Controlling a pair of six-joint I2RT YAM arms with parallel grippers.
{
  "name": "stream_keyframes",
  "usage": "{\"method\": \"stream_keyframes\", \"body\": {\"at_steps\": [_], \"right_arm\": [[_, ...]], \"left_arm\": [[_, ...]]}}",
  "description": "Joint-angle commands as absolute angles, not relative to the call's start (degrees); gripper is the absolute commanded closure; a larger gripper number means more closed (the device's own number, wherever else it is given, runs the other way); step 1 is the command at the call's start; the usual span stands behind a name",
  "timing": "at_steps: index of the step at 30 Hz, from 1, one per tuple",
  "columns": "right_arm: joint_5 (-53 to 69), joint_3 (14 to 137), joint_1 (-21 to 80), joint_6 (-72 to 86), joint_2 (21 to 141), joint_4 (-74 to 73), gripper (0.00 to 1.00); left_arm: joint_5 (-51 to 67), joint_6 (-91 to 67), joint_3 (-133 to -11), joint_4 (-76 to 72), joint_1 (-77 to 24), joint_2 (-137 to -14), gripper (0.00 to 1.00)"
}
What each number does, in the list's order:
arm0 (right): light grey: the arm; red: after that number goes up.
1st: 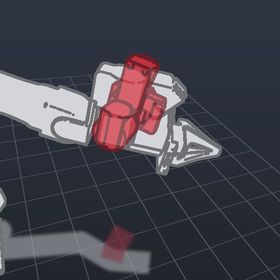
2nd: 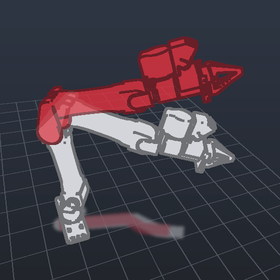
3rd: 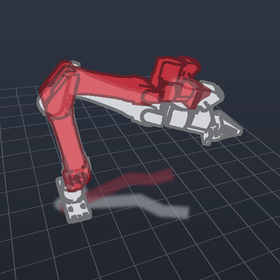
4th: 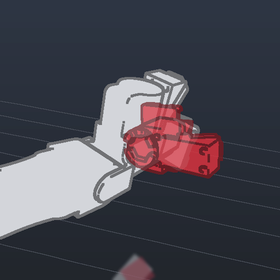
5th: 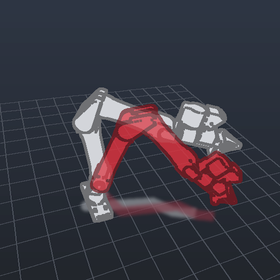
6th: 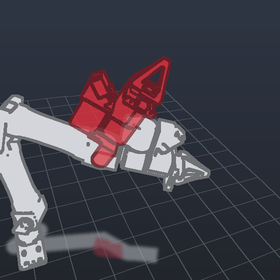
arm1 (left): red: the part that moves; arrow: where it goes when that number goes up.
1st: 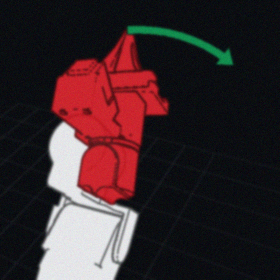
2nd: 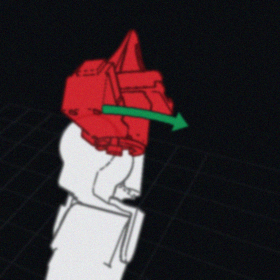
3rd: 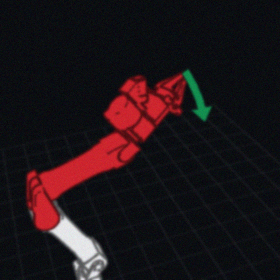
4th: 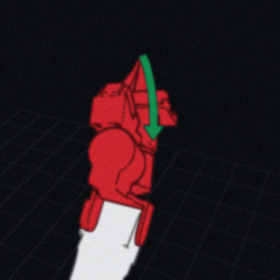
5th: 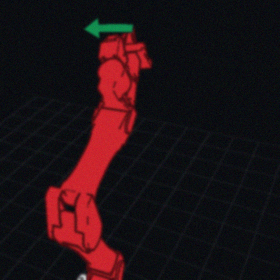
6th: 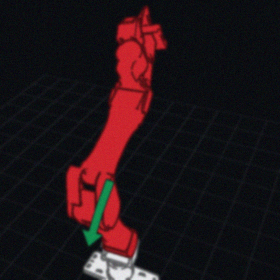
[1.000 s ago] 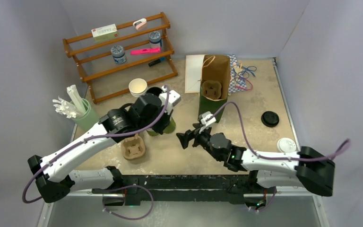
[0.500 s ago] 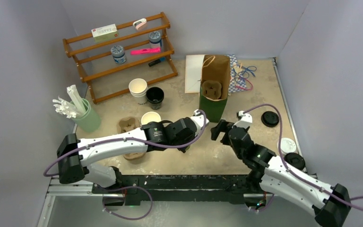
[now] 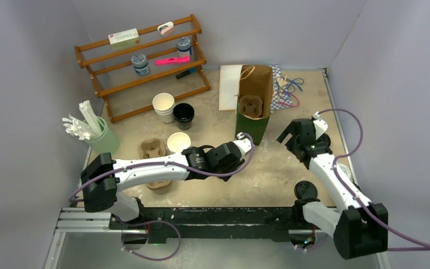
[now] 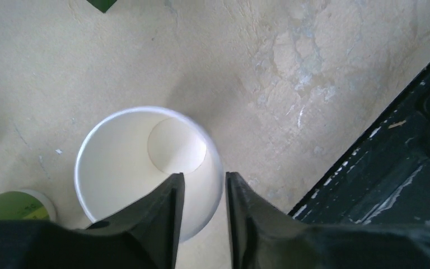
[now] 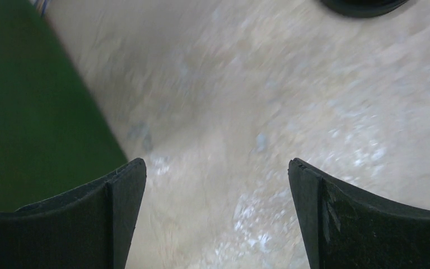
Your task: Pack the takeout coffee
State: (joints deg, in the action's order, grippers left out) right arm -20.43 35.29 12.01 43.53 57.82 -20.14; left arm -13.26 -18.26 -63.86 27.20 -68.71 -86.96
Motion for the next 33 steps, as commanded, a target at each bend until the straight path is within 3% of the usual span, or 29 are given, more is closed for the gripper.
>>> {"method": "stream_keyframes", "body": {"at_steps": [1, 8, 21, 33], "right_arm": [[-29.25, 44.02, 5.4, 47.41, 65.41, -27.1, 0.01], [-30.03, 59.78, -7.23, 48.62, 85.16, -34.09, 0.01], [-32.09, 69.72, -13.55, 50.65, 96.56, -33.68, 0.01], [-27.67, 62.06, -16.9, 48.24, 94.93, -23.21, 0.01]], "left_arm": [[-12.18, -16.56, -64.23, 22.77, -68.91, -86.58, 0.57], [-11.32, -14.35, -66.34, 23.34, -68.91, -81.88, 0.27], [-11.44, -14.88, -65.21, 29.64, -68.82, -67.46, 0.21], [-15.74, -16.38, -64.52, 29.99, -68.73, -61.42, 0.22]]}}
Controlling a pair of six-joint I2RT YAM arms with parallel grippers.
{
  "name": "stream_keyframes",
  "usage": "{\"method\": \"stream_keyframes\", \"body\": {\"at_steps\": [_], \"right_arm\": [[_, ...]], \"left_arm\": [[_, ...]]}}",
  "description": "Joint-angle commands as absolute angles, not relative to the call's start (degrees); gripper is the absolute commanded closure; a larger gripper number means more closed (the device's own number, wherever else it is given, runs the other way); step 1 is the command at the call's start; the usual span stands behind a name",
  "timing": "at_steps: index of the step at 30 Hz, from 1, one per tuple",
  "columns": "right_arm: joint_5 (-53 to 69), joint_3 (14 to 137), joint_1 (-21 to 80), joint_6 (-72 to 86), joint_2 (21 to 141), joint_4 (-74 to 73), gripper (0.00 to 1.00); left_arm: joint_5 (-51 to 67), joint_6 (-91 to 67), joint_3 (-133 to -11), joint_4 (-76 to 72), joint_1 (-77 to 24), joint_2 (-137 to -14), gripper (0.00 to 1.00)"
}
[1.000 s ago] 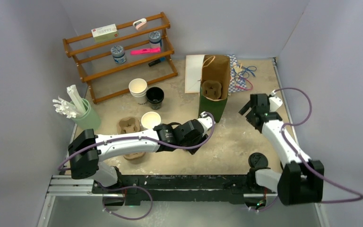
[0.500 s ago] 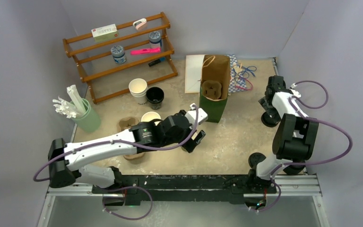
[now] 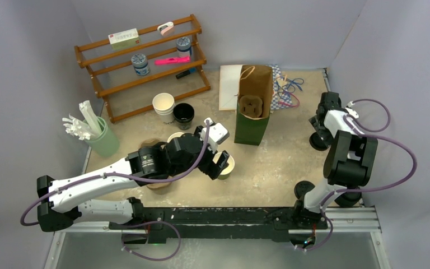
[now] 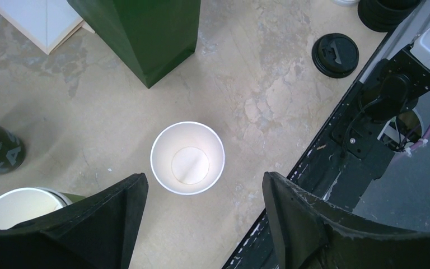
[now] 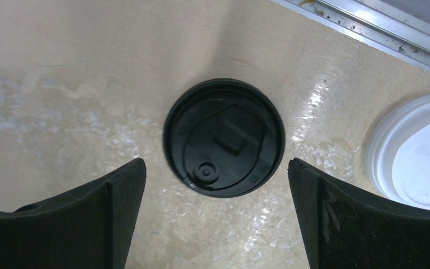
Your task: Pack the takeout coffee
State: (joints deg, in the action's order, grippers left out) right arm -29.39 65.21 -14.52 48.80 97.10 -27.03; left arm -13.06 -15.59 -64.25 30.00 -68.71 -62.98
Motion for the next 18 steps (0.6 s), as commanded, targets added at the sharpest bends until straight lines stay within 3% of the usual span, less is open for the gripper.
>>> {"method": "stream_keyframes", "body": {"at_steps": [1, 11, 18], "right_arm": [[-26.26, 61.3, -17.92, 47.95, 95.09, -22.07, 0.01], [-21.26, 60.45, -19.96, 47.59, 98.52, -18.68, 0.02], [-21.18, 60.62, -19.95, 48.51, 98.68, -18.53, 0.09]], "left_arm": [[-16.03, -16.29, -64.93, 30.24, -68.73, -61.62, 0.22], [-17.17, -18.72, -66.0, 31.26, -68.73, -63.74, 0.23], [-18.13, -19.76, -66.52, 32.57, -68.73, -63.91, 0.24]]}}
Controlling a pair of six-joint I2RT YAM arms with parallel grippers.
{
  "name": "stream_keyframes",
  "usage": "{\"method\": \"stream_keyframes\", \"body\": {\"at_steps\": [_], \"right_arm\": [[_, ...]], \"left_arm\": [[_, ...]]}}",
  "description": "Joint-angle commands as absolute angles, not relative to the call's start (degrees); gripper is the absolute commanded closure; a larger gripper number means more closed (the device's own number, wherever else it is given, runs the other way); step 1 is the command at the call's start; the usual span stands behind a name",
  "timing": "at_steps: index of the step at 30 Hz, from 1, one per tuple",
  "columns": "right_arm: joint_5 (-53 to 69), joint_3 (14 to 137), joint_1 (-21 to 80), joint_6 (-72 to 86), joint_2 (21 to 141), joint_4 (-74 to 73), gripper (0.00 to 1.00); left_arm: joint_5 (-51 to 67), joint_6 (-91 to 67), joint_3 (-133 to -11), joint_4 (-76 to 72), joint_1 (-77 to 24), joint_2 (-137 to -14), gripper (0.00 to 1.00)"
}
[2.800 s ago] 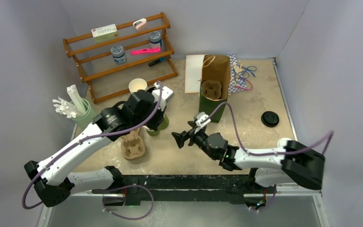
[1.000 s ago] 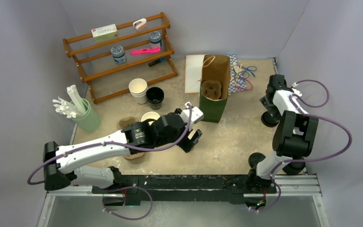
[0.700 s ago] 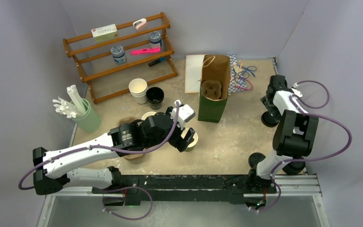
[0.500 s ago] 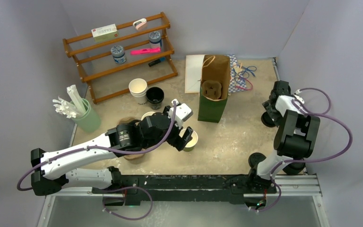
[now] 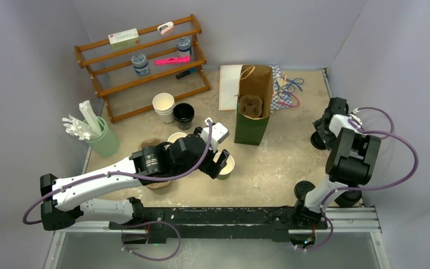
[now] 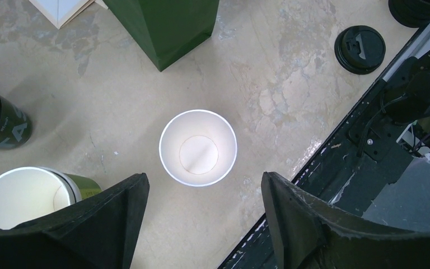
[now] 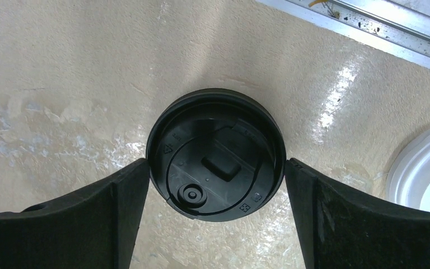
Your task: Pack the takeout coffee
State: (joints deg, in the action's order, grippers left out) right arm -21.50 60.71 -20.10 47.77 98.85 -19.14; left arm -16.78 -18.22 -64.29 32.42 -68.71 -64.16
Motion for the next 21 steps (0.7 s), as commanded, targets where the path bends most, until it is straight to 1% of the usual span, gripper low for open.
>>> {"method": "stream_keyframes", "body": {"at_steps": [1, 6, 12, 21], "right_arm": [[-21.12, 60.71, -19.96, 48.56, 98.78, -18.54, 0.1], [-21.84, 61.55, -19.97, 48.95, 98.79, -20.26, 0.15], [-22.98, 62.24, -19.95, 48.62, 95.44, -22.35, 0.2], [-23.83, 62.18, -19.95, 48.07, 90.77, -24.11, 0.21]], "left_arm": [[-18.23, -19.84, -66.53, 32.72, -68.73, -63.82, 0.24], [-18.76, -19.7, -66.94, 33.55, -68.73, -63.76, 0.24], [-18.69, -19.51, -67.09, 33.77, -68.73, -64.25, 0.24], [-18.04, -20.63, -63.52, 32.87, -68.73, -61.17, 0.25]]}}
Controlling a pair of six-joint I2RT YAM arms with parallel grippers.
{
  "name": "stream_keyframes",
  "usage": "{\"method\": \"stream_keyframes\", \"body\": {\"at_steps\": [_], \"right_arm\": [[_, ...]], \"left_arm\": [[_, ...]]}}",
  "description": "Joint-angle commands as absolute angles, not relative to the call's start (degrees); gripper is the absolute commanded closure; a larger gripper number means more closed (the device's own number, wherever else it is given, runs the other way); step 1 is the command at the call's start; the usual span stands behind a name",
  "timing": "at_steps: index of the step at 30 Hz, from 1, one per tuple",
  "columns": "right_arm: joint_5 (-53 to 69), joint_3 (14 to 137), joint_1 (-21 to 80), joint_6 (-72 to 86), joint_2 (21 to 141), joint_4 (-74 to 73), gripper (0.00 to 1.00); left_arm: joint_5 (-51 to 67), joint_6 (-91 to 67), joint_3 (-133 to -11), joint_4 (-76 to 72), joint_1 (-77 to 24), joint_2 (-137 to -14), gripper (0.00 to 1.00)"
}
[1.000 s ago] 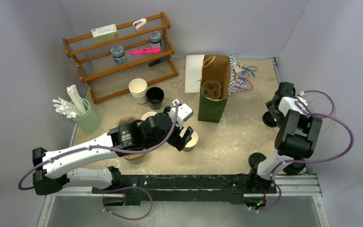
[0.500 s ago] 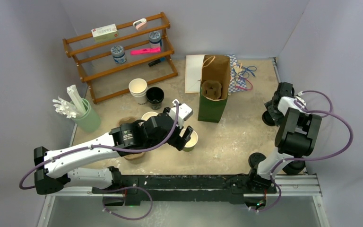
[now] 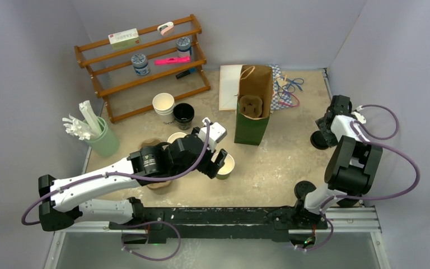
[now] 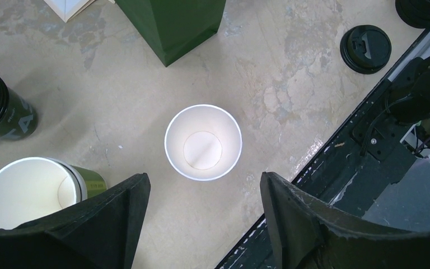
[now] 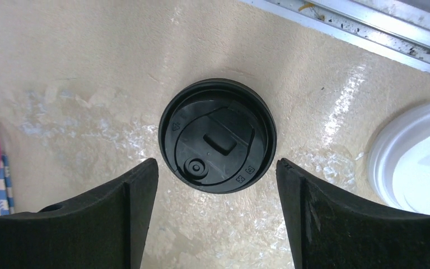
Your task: Pack the takeout coffee
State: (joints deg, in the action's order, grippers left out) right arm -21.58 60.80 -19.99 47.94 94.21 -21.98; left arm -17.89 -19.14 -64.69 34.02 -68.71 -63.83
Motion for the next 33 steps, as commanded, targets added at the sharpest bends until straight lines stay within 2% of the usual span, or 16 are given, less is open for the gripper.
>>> {"method": "stream_keyframes", "body": {"at_steps": [1, 3, 6, 9, 12, 22, 33], "right_arm": [[-23.91, 61.96, -20.0, 48.08, 90.42, -23.87, 0.21], [-23.08, 61.82, -19.95, 47.99, 91.07, -23.75, 0.19], [-22.38, 63.22, -19.95, 48.25, 93.91, -24.52, 0.1], [-22.22, 64.75, -19.97, 49.0, 96.79, -24.89, 0.07], [-22.4, 65.97, -19.97, 49.54, 98.32, -25.11, 0.07], [-22.76, 67.41, -19.96, 50.64, 100.35, -25.29, 0.16], [-22.91, 67.41, -20.02, 50.71, 101.42, -25.14, 0.14]], "left_arm": [[-17.98, -20.77, -63.09, 32.8, -68.73, -60.77, 0.25], [-17.72, -20.98, -62.47, 32.83, -68.73, -60.12, 0.25], [-17.49, -21.01, -61.91, 33.12, -68.73, -59.52, 0.25], [-16.74, -20.96, -61.46, 32.48, -68.73, -59.71, 0.24], [-16.08, -20.63, -61.7, 31.91, -68.73, -61.08, 0.24], [-15.02, -20.48, -61.96, 30.4, -68.73, -63.6, 0.25], [-15.34, -20.78, -62.18, 30.65, -68.73, -63.38, 0.25]]}}
